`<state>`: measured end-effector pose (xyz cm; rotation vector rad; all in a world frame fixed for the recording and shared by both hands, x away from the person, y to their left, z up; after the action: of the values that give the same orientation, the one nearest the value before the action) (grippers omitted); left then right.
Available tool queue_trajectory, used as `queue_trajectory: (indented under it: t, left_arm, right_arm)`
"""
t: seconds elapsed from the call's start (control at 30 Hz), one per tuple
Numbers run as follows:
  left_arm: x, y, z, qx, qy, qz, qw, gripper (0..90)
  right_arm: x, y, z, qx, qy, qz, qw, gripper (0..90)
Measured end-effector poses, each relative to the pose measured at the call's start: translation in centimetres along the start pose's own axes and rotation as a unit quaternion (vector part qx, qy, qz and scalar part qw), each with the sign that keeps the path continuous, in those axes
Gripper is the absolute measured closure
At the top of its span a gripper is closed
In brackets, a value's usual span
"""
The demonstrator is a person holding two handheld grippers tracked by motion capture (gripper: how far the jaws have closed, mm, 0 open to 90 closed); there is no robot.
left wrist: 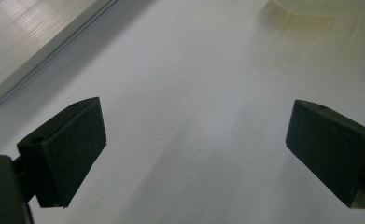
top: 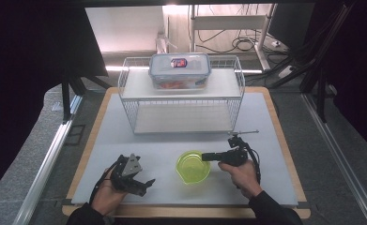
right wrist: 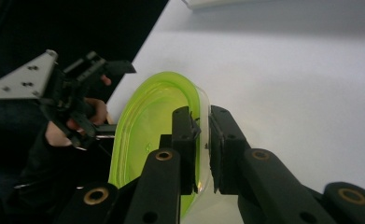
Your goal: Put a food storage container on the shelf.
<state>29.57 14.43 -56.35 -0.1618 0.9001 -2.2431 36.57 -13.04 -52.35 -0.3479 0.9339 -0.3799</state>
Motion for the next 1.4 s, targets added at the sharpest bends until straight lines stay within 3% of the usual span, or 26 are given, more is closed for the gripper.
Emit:
queue_trajectory:
  t: [0.37, 0.57, 1.07, 1.4]
  left_arm:
    - [0.0, 0.0, 0.0, 0.003, -0.001, 0.001, 1.0, 4.6]
    - [-0.1, -0.1, 0.1, 0.007, -0.007, -0.002, 0.9999, 4.2]
    - [-0.1, -0.2, 0.2, 0.01, -0.012, -0.007, 0.9999, 3.9]
    - [-0.1, -0.1, 0.2, 0.01, -0.012, -0.007, 0.9999, 4.0]
  right_arm:
    - [-1.2, -1.3, 1.8, 0.03, -0.004, 0.019, 0.9994, 82.1]
    - [-2.3, -2.3, 3.7, 0.045, -0.006, 0.029, 0.9985, 82.0]
    - [-4.7, -3.9, 8.0, 0.066, -0.038, 0.016, 0.997, 82.0]
    - [-5.9, -4.3, 10.1, 0.077, -0.042, 0.019, 0.996, 82.0]
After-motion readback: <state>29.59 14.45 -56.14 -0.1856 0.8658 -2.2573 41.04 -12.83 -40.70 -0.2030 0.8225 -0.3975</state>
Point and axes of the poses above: each handheld gripper's, and its own axes: y roughly forward along the jaws, z roughly out of its top, x roughly to its right, the point moved 7 cm from there along y, roughly forward along the jaws, and after that the axes turned 2 degrees about x, right-handed, at the moved point
